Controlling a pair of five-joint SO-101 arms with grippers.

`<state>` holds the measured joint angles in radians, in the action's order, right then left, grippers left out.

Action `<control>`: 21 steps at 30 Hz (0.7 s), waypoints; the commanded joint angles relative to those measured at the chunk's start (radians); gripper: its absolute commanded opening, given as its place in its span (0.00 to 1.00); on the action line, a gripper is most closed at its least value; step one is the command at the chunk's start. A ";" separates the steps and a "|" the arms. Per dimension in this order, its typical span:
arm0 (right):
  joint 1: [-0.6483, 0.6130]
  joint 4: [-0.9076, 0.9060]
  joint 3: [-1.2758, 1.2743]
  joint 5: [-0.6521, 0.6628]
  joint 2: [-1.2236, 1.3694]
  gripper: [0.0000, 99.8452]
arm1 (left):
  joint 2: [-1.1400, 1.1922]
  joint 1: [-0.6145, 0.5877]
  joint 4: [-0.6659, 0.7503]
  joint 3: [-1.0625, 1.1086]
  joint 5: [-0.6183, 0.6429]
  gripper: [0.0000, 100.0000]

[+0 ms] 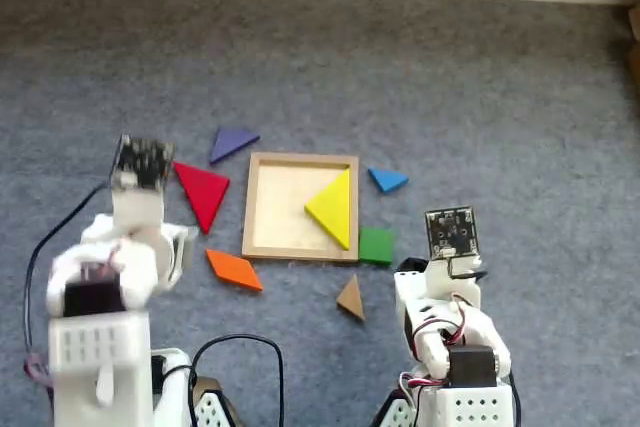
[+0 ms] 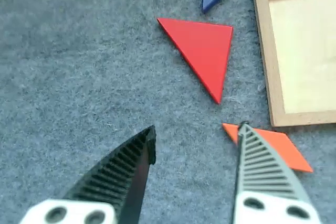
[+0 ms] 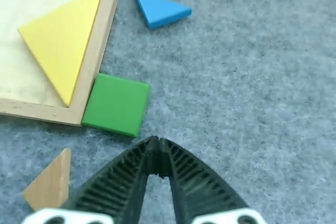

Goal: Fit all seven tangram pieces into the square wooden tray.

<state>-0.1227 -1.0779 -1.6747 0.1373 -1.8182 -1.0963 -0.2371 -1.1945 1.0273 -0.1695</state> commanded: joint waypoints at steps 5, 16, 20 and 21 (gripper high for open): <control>0.005 0.012 -0.094 0.011 -0.012 0.02 | 0.751 -0.002 0.025 -0.461 0.203 0.34; 0.005 0.012 -0.094 0.011 -0.012 0.02 | 1.383 0.064 -0.023 -0.935 0.345 0.34; 0.005 0.012 -0.094 0.011 -0.012 0.02 | 1.498 0.104 -0.083 -1.072 0.411 0.34; 0.005 0.012 -0.094 0.011 -0.012 0.02 | 1.523 0.108 -0.092 -1.101 0.423 0.34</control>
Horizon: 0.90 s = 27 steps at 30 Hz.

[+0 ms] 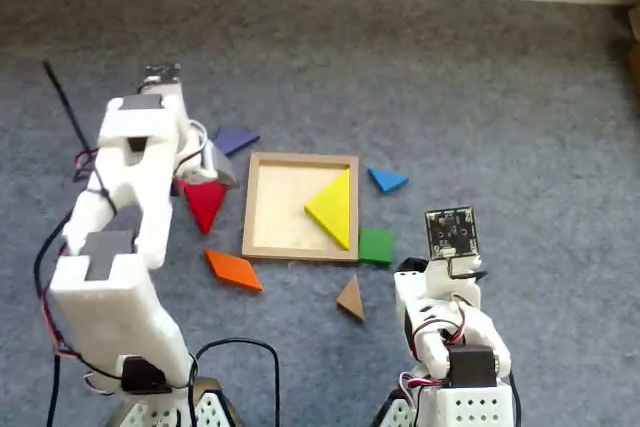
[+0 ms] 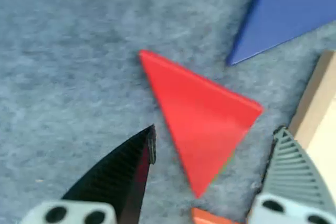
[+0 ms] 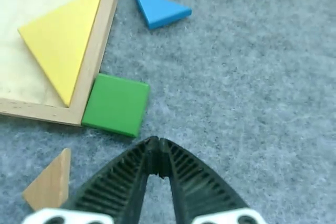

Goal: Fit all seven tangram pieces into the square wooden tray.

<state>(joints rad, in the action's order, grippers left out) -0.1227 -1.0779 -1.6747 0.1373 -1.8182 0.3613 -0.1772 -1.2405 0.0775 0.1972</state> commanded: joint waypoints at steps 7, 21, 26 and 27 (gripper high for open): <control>0.005 0.012 -0.094 0.011 -0.012 0.02 | 0.185 0.047 -0.092 -0.266 0.091 0.34; 0.005 0.012 -0.094 0.011 -0.012 0.02 | 0.205 -0.007 -0.143 -0.262 0.086 0.34; 0.005 0.012 -0.094 0.011 -0.012 0.02 | 0.206 -0.008 -0.141 -0.237 0.084 0.34; 0.005 0.012 -0.094 0.011 -0.012 0.02 | 0.206 -0.007 -0.141 -0.237 0.084 0.34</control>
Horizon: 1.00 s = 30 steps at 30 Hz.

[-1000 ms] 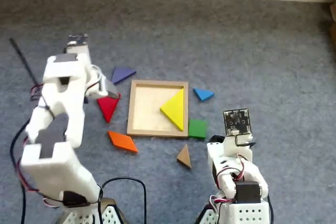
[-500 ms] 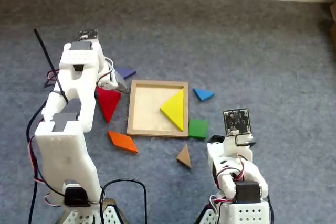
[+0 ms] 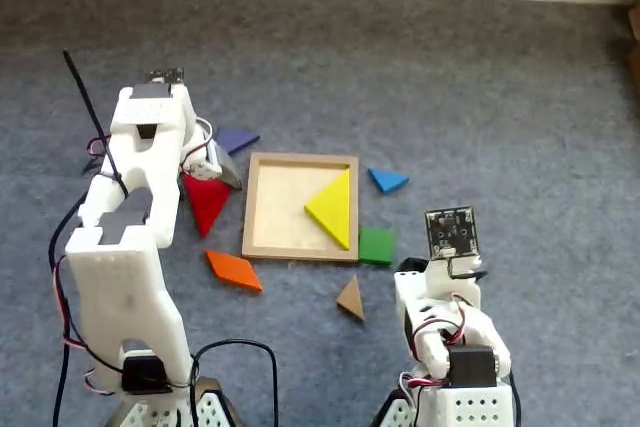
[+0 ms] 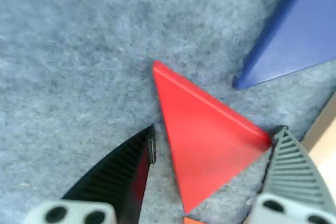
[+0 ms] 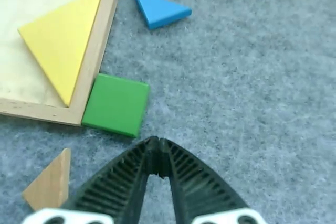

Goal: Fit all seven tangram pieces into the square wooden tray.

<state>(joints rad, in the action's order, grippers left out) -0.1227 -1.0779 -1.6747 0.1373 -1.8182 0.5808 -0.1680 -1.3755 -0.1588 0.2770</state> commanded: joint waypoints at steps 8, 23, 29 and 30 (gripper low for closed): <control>0.007 0.012 -0.094 0.011 -0.012 0.02 | -0.024 -0.002 -0.006 -0.002 0.003 0.34; 0.008 0.012 -0.094 0.011 -0.012 0.02 | -0.013 0.039 0.009 0.002 -0.071 0.23; 0.008 0.012 -0.094 0.011 -0.012 0.02 | -0.015 0.041 0.023 -0.001 -0.071 0.23; 0.008 0.012 -0.094 0.011 -0.012 0.02 | -0.016 0.042 0.023 -0.001 -0.071 0.23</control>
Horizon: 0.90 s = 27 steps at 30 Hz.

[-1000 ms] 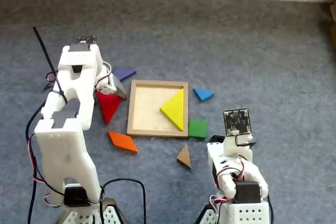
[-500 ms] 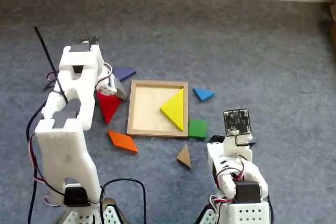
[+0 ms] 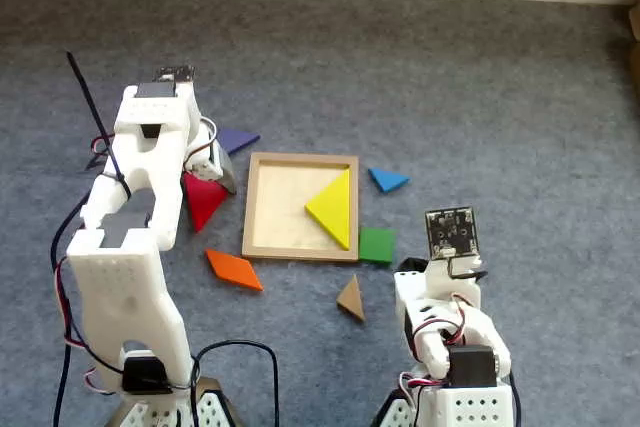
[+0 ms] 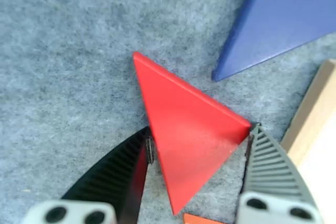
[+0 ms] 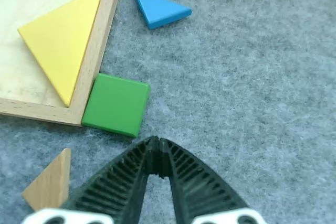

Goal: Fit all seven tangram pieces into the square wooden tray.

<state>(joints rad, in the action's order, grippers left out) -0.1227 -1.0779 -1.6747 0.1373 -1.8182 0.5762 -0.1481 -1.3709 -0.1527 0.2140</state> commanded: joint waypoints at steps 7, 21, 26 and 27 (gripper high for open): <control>0.008 0.012 -0.094 0.011 -0.012 0.02 | -0.010 0.024 0.014 -0.008 -0.003 0.31; 0.010 0.010 -0.094 0.011 -0.012 0.02 | 0.013 0.024 0.009 -0.007 -0.009 0.22; 0.010 0.010 -0.094 0.011 -0.012 0.02 | -0.010 0.027 0.008 -0.008 -0.025 0.21; 0.010 0.010 -0.094 0.011 -0.012 0.02 | -0.035 0.036 0.006 -0.002 -0.060 0.21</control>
<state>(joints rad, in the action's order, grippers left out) -0.1227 -1.0779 -1.6747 0.1373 -1.8182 0.5900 -0.1419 -1.3679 -0.1557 0.2125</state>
